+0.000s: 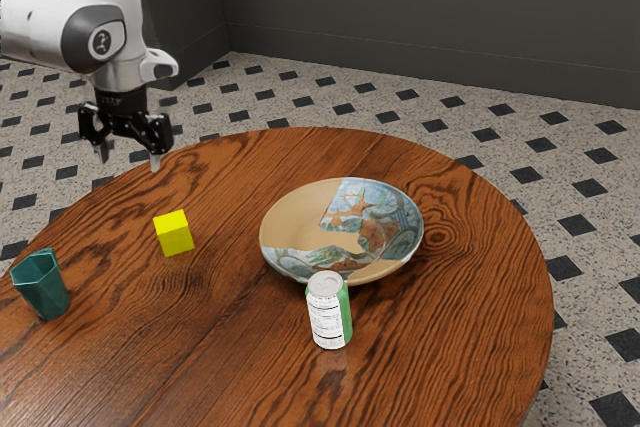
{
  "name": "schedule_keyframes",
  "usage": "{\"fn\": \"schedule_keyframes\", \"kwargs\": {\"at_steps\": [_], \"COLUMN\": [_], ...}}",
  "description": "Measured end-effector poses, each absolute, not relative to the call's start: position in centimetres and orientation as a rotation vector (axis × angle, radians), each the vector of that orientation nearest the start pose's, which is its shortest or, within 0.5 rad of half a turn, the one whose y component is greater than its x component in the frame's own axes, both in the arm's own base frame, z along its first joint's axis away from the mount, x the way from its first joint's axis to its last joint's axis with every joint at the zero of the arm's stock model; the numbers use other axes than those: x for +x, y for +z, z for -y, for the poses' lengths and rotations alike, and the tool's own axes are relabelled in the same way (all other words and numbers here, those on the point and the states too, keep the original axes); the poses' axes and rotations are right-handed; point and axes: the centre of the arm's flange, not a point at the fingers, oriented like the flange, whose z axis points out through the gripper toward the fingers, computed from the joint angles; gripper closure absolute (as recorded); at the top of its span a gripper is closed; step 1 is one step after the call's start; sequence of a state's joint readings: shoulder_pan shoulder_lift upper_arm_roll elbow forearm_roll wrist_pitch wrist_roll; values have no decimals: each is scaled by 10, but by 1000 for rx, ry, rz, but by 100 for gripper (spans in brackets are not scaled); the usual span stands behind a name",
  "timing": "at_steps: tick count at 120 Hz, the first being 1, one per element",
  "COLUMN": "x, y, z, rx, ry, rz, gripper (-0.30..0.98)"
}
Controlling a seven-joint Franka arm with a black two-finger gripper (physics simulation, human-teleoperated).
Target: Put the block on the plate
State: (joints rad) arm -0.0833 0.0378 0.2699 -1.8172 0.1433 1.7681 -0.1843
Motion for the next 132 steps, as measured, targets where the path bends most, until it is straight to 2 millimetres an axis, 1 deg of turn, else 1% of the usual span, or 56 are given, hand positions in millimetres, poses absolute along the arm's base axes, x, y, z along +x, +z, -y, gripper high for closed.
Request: {"fn": "schedule_keyframes", "kwargs": {"at_steps": [10, 20, 25, 38, 50, 67, 82, 102, 121, 132], "x": [558, 571, 577, 590, 599, 613, 626, 639, 642, 642], "y": [476, 444, 428, 399, 377, 356, 342, 326, 311, 306], "z": [-121, -114, -115, -128, -151, -176, -188, -189, -188, -188], "rx": [-2942, -2947, -2947, -2940, -2914, -2884, -2877, -2887, -2901, -2908], "ry": [136, 144, 142, 127, 111, 82, 63, 60, 66, 55], "rz": [588, 651, 694, 831, 947, 1027, 1066, 1084, 1112, 1125], "gripper": [0, 0, 0, 0, 0, 0, 0, 0, 0, 0]}}
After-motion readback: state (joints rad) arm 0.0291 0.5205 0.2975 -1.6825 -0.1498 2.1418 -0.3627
